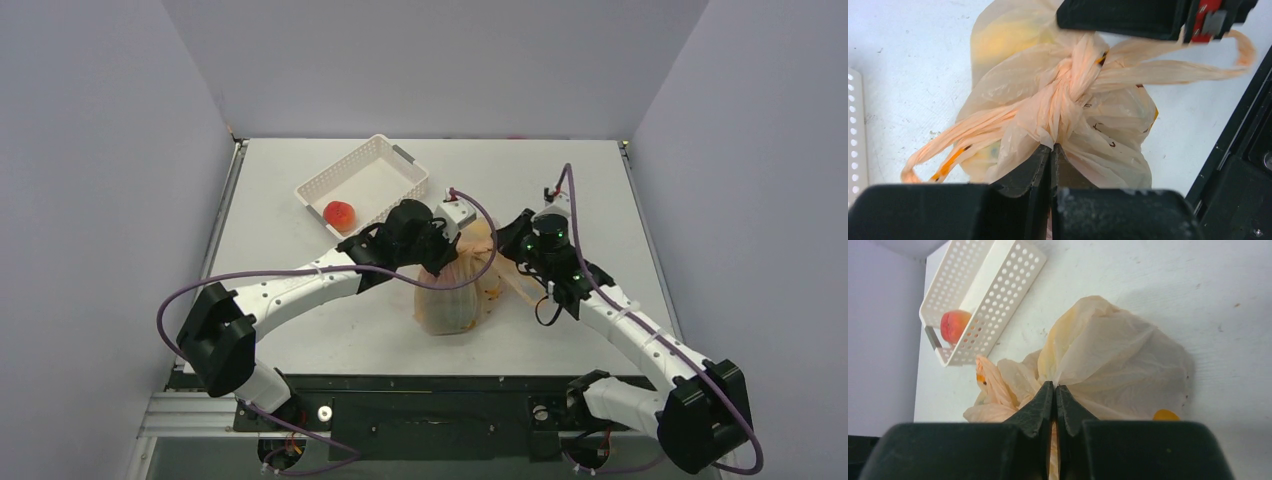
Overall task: Take the fake fruits out of the plastic bag
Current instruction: Untie the plastic bag at the center of the board.
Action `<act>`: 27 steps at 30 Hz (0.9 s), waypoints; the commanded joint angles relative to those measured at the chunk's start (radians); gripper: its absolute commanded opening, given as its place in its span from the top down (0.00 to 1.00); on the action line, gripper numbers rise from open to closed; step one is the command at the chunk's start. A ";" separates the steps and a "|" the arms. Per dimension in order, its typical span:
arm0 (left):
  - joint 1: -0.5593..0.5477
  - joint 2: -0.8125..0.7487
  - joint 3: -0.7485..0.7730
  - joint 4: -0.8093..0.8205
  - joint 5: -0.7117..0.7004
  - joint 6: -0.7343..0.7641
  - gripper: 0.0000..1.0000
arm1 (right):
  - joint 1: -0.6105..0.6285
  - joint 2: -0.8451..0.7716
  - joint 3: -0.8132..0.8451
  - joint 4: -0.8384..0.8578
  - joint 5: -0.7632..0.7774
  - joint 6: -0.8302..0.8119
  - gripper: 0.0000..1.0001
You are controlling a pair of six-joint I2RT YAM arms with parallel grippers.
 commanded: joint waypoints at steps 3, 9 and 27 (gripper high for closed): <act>-0.003 -0.050 0.009 -0.004 -0.100 0.007 1.00 | -0.191 -0.110 -0.033 -0.006 0.006 -0.007 1.00; -0.002 -0.083 -0.023 0.028 -0.173 0.005 1.00 | -0.358 -0.126 -0.041 -0.091 -0.095 -0.073 1.00; -0.002 -0.097 -0.036 0.042 -0.188 0.009 1.00 | -0.027 -0.257 0.142 -0.445 0.346 -0.409 0.50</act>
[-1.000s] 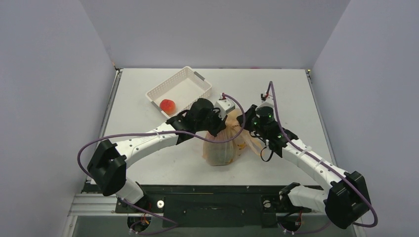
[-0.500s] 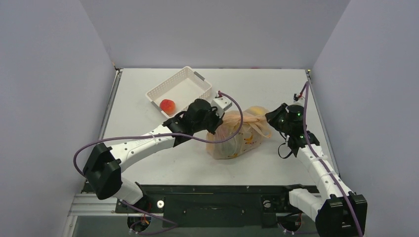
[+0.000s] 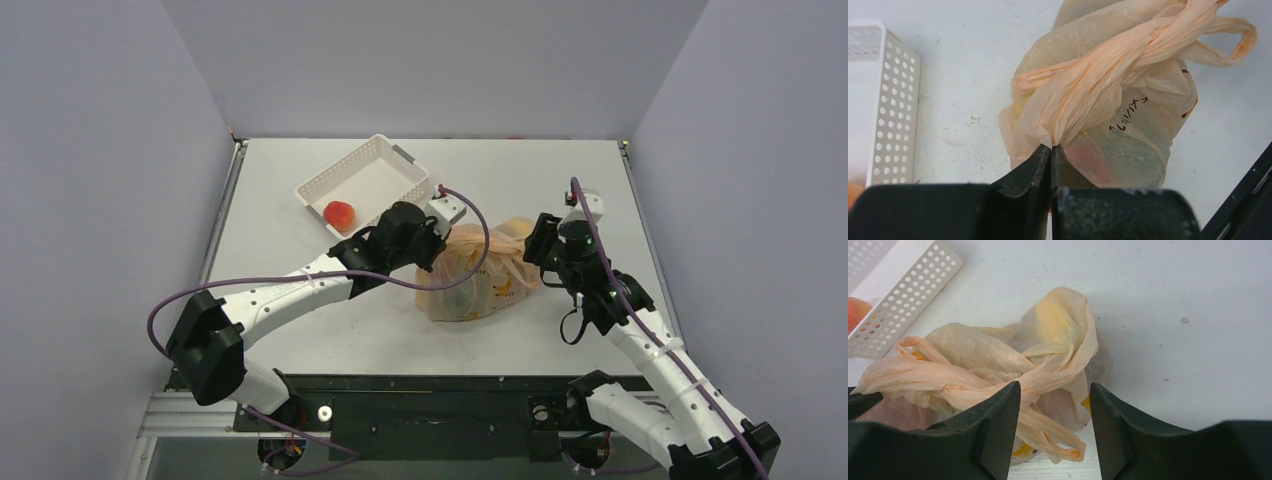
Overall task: Take the fake fruits out of the plastic bag
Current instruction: Untie the plastic bag at the center of the board.
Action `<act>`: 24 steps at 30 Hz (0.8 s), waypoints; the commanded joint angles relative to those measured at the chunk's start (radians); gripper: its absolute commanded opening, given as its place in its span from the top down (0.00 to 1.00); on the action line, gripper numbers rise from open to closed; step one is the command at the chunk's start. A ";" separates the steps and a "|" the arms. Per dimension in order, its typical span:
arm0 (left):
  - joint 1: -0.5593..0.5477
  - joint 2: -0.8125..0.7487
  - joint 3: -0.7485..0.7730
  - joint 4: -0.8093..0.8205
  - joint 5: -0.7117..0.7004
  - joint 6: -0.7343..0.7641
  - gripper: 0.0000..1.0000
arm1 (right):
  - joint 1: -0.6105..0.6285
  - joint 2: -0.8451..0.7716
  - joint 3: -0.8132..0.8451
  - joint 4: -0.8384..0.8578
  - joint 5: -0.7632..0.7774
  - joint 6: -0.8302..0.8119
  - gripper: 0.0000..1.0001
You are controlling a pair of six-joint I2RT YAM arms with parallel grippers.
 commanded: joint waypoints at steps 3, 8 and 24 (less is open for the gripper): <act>0.006 -0.036 0.001 0.021 -0.014 0.008 1.00 | 0.178 -0.048 0.058 -0.031 0.243 -0.166 0.49; 0.005 -0.023 -0.002 0.026 0.010 0.034 1.00 | 0.264 -0.043 0.052 0.026 0.280 -0.260 0.44; -0.006 -0.008 0.015 0.005 0.030 0.036 1.00 | 0.133 0.102 0.022 0.144 0.189 -0.052 0.82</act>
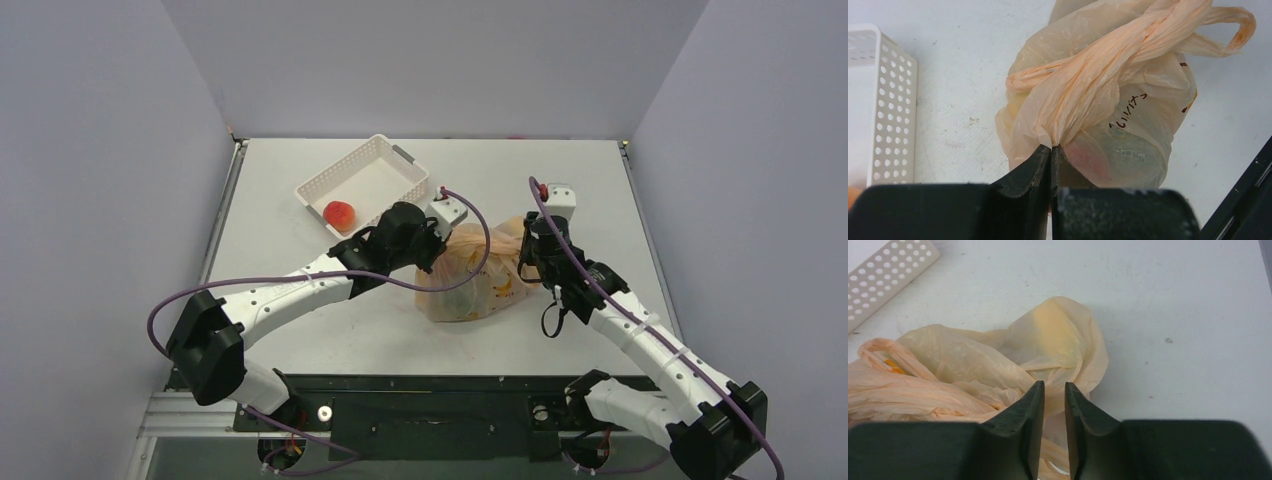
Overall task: Take the fake fruits out of the plastic bag
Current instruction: Untie the plastic bag at the center of the board.
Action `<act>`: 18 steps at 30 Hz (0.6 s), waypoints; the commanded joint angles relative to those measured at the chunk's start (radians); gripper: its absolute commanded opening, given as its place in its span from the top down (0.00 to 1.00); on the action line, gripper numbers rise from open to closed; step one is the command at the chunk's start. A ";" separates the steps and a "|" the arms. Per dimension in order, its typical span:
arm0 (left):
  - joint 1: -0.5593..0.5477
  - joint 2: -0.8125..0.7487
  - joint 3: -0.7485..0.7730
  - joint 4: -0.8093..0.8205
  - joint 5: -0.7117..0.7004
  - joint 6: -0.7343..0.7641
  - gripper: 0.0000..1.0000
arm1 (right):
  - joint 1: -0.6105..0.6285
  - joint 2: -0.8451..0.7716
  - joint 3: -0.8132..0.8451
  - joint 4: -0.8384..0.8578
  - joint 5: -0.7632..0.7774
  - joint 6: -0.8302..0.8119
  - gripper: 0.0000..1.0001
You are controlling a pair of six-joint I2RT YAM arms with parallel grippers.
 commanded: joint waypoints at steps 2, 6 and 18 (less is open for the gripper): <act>-0.008 -0.016 0.016 0.009 -0.005 0.010 1.00 | -0.046 -0.018 -0.013 0.084 -0.028 0.147 0.95; -0.008 -0.033 -0.005 0.030 -0.048 0.008 1.00 | -0.154 -0.048 -0.045 0.101 -0.124 0.221 1.00; -0.009 -0.037 -0.009 0.040 0.013 0.010 1.00 | -0.032 -0.143 -0.092 0.147 -0.294 0.116 0.44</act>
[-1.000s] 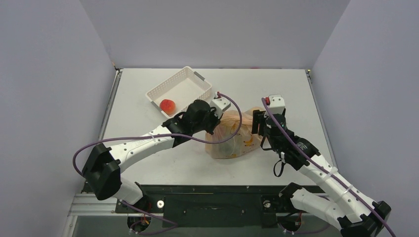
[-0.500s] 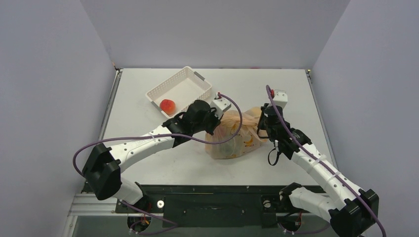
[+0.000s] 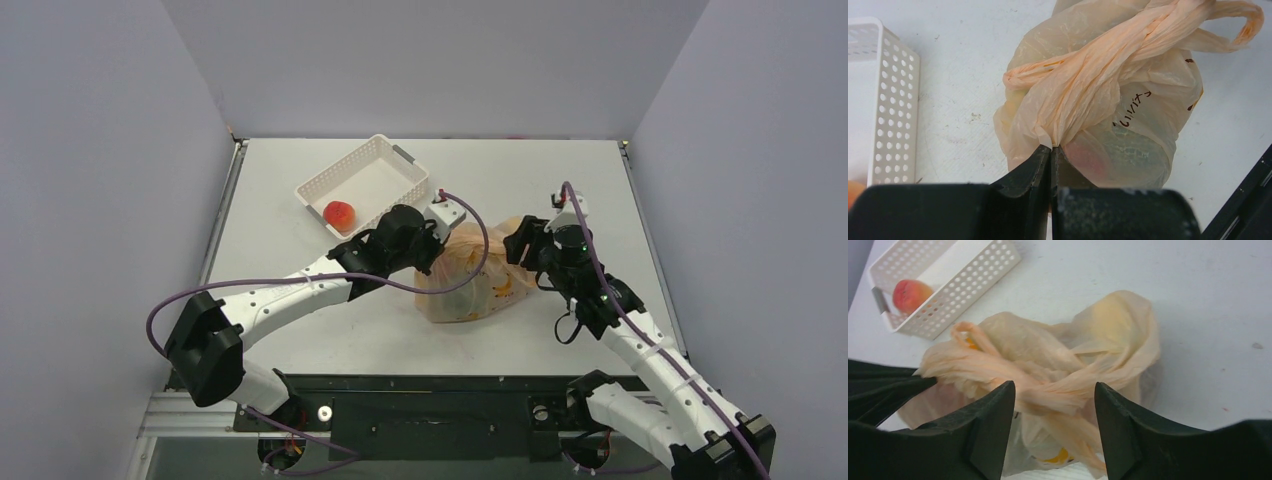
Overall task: Take the fake fruits out of the plastic bag
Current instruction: Untie the plastic bag at the center of the board.
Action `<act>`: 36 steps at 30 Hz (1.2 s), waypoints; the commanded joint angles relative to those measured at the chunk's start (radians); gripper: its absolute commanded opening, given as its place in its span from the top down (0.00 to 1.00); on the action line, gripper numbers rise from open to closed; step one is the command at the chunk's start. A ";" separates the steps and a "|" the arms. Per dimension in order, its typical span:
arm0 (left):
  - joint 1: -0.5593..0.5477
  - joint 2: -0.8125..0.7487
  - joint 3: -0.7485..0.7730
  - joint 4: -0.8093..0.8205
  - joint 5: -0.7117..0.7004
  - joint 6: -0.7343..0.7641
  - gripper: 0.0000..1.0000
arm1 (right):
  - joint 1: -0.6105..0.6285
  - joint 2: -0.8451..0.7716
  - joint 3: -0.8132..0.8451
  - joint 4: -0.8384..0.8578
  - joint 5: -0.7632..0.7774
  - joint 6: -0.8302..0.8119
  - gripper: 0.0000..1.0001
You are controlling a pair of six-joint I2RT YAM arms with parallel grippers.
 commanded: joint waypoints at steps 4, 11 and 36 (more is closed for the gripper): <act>-0.007 -0.025 0.007 0.043 0.053 0.015 1.00 | 0.125 0.041 0.020 0.062 0.022 -0.009 0.30; -0.025 -0.001 0.024 0.023 0.103 0.028 1.00 | 0.108 0.156 0.060 0.064 0.185 0.058 0.39; 0.098 -0.065 -0.070 0.129 0.115 -0.045 1.00 | -0.192 0.083 0.002 0.091 -0.027 0.256 1.00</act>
